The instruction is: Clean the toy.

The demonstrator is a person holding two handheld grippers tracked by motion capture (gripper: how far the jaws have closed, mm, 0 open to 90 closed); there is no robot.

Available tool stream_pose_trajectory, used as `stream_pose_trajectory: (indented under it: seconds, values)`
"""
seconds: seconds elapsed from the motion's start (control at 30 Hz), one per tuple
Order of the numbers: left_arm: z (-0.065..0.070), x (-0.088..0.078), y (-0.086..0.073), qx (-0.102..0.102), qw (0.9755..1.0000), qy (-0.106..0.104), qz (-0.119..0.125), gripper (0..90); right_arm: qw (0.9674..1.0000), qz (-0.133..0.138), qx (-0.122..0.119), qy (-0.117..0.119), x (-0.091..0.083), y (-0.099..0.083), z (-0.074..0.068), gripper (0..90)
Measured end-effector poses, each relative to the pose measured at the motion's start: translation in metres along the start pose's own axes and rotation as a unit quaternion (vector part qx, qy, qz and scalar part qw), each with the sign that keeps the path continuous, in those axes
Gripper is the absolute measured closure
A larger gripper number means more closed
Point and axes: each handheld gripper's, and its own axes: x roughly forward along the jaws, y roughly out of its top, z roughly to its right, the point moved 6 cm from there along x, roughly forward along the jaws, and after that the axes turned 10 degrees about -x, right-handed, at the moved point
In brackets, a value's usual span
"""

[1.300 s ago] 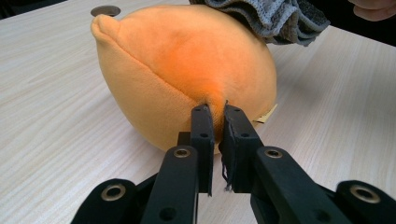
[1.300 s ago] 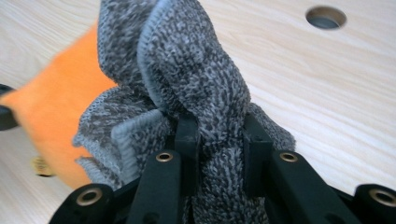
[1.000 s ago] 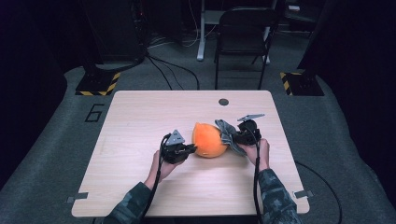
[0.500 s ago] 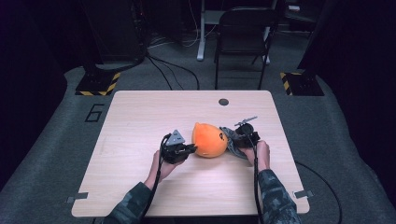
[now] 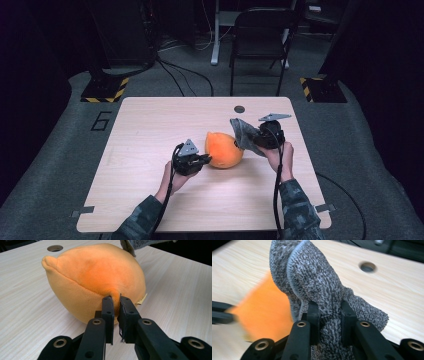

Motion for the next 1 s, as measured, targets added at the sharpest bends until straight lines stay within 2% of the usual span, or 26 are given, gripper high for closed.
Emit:
stream_pose_trajectory:
  seconds: [0.1,0.2,0.23,0.4,0.47,0.57,0.67,0.77,0.83,1.0]
  values:
    - [0.000,0.000,0.000,0.000,1.0000,0.000,0.000,82.6,0.9994,0.021,-0.009,0.026,-0.003,0.014,-0.018,74.6]
    - [0.000,0.000,0.000,0.000,1.0000,0.000,0.001,82.6,0.9989,0.031,-0.018,0.029,-0.002,0.023,-0.030,74.6]
    - [0.000,0.000,0.000,0.000,1.0000,-0.001,0.001,82.6,0.9988,0.035,-0.016,0.031,-0.002,0.026,-0.035,74.6]
    - [0.002,0.000,0.000,-0.004,1.0000,-0.007,-0.001,82.6,0.9951,0.059,-0.006,0.078,0.005,0.037,-0.056,74.6]
    - [0.002,0.001,0.000,-0.004,1.0000,-0.008,-0.001,82.7,0.9940,0.060,-0.002,0.092,0.013,0.036,-0.066,74.3]
    - [0.002,0.001,-0.001,-0.002,1.0000,-0.006,0.000,82.7,0.9926,0.056,-0.002,0.108,0.031,0.030,-0.073,74.2]
    - [0.002,0.002,-0.002,-0.001,1.0000,-0.007,-0.002,82.7,0.9934,0.039,-0.019,0.106,0.045,0.022,-0.080,74.2]
    - [0.001,0.003,-0.002,-0.003,1.0000,-0.008,-0.001,82.9,0.9952,0.027,-0.059,0.074,0.049,0.020,-0.084,74.3]
    - [0.001,0.003,-0.002,-0.002,1.0000,-0.008,-0.002,82.9,0.9947,0.021,-0.085,0.054,0.050,0.019,-0.084,74.4]
    - [0.000,0.002,-0.003,-0.002,0.9999,-0.008,-0.005,83.2,0.9945,0.020,-0.096,0.039,0.049,0.017,-0.080,74.2]
